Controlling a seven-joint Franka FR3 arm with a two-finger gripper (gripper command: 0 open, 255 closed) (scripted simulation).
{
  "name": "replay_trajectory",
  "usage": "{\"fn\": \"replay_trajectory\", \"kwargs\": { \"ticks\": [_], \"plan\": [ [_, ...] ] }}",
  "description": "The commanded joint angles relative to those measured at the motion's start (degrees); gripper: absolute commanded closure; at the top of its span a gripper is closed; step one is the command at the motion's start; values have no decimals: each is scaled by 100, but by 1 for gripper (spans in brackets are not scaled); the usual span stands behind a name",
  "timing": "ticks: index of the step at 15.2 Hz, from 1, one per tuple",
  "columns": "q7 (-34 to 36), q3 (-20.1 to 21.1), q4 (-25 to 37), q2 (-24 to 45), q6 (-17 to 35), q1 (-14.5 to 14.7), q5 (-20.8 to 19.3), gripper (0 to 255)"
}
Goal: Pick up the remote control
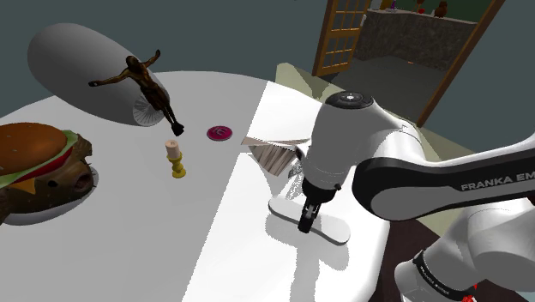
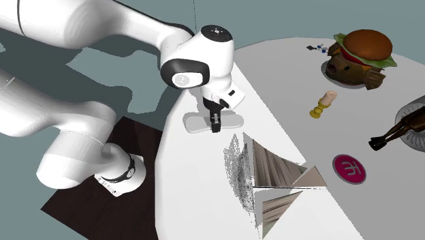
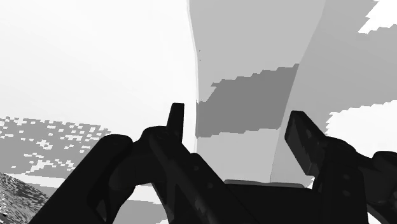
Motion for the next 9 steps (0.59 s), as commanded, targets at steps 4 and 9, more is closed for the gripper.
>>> {"fn": "replay_trajectory", "kwargs": {
  "ticks": [4, 9],
  "plan": [
    [-33, -97, 243, -209, -450, 11, -9, 255],
    [-52, -184, 515, -372, -883, 12, -31, 255]
  ]
}}
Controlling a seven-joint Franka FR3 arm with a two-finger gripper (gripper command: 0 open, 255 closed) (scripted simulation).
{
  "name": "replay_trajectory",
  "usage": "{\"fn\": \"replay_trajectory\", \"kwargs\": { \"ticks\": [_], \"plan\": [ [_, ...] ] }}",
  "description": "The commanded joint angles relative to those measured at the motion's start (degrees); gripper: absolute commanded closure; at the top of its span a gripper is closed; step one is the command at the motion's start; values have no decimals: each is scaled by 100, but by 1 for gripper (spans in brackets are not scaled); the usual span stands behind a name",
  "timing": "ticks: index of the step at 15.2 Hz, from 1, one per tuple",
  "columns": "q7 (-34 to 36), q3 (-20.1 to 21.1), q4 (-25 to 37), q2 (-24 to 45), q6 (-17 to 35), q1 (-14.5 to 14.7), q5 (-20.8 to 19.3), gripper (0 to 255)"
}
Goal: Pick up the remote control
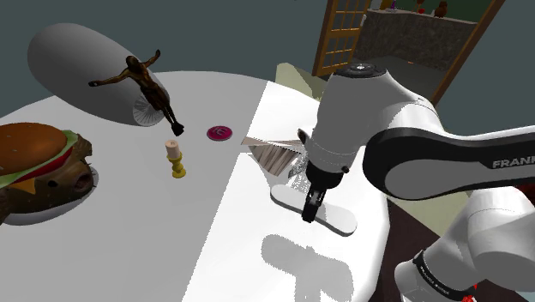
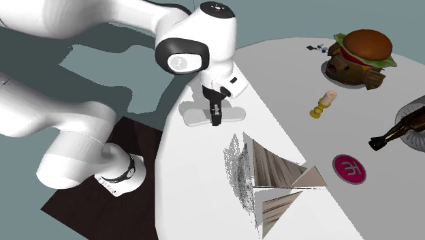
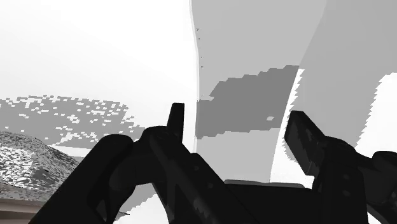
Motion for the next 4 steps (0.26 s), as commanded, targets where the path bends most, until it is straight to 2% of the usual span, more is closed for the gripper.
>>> {"fn": "replay_trajectory", "kwargs": {
  "ticks": [1, 4],
  "plan": [
    [-6, -38, 122, -72, -195, 1, -10, 255],
    [-9, -57, 190, -102, -292, 0, -17, 255]
  ]
}}
